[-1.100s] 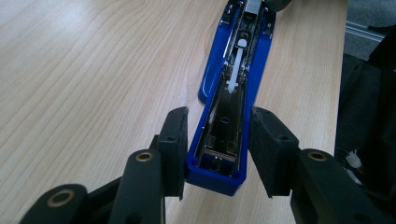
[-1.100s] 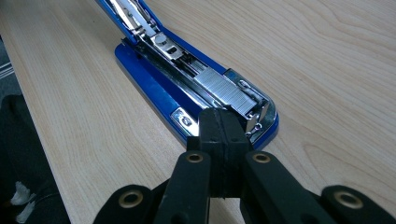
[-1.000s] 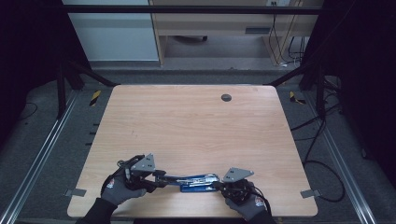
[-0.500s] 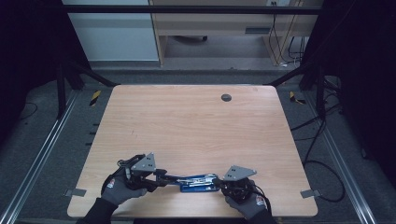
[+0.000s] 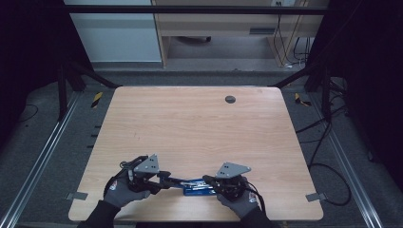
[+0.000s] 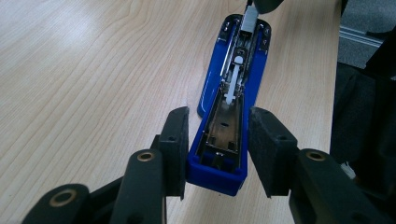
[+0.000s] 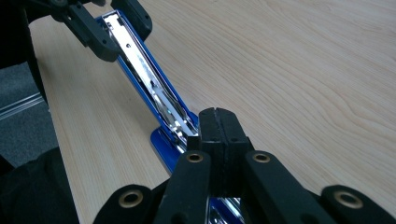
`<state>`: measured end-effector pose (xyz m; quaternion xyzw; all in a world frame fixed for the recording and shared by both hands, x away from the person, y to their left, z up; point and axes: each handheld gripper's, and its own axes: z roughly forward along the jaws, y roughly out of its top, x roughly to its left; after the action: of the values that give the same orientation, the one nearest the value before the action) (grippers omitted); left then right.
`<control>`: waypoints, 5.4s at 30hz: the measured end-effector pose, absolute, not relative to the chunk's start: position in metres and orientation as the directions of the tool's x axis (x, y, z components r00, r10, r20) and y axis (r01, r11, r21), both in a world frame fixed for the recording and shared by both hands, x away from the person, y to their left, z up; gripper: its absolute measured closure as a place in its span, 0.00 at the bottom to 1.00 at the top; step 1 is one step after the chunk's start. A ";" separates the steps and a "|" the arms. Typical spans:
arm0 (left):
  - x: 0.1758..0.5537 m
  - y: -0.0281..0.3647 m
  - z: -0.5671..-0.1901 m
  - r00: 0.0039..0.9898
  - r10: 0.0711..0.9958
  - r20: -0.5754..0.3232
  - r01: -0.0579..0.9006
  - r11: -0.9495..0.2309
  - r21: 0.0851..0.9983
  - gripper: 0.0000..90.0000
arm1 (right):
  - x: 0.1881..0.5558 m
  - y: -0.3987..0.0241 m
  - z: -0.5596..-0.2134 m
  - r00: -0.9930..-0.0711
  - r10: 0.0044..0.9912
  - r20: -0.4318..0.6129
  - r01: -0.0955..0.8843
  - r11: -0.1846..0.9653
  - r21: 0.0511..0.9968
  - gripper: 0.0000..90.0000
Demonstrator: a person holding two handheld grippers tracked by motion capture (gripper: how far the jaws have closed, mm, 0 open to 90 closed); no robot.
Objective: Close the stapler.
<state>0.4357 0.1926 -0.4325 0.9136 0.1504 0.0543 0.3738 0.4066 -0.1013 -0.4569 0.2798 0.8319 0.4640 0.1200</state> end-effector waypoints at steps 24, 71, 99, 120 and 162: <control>0.435 0.190 -0.429 0.945 0.327 -0.023 0.247 -0.663 0.707 0.66 | 0.414 -0.064 -0.459 -0.845 0.529 0.077 0.342 0.424 0.839 1.00; 0.431 0.223 -0.402 0.870 0.493 -0.012 0.285 -0.484 0.827 0.63 | 0.417 -0.035 -0.466 -0.860 0.506 0.073 0.328 0.435 0.839 1.00; 0.437 0.240 -0.439 0.722 0.691 -0.023 0.419 -0.411 0.809 0.63 | 0.415 -0.046 -0.461 -0.848 0.523 0.087 0.343 0.416 0.842 1.00; 0.436 0.238 -0.446 0.720 0.694 -0.014 0.426 -0.426 0.798 0.63 | 0.414 -0.069 -0.457 -0.813 0.574 0.097 0.371 0.383 0.846 1.00; 0.435 0.238 -0.454 0.702 0.712 -0.009 0.443 -0.427 0.788 0.62 | 0.420 -0.100 -0.408 -0.778 0.622 0.092 0.322 0.268 0.908 1.00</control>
<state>0.4352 0.2383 -0.4542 0.8284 0.3484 0.1657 0.4062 0.4198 -0.1000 -0.4077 0.3012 0.7833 0.5247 0.1430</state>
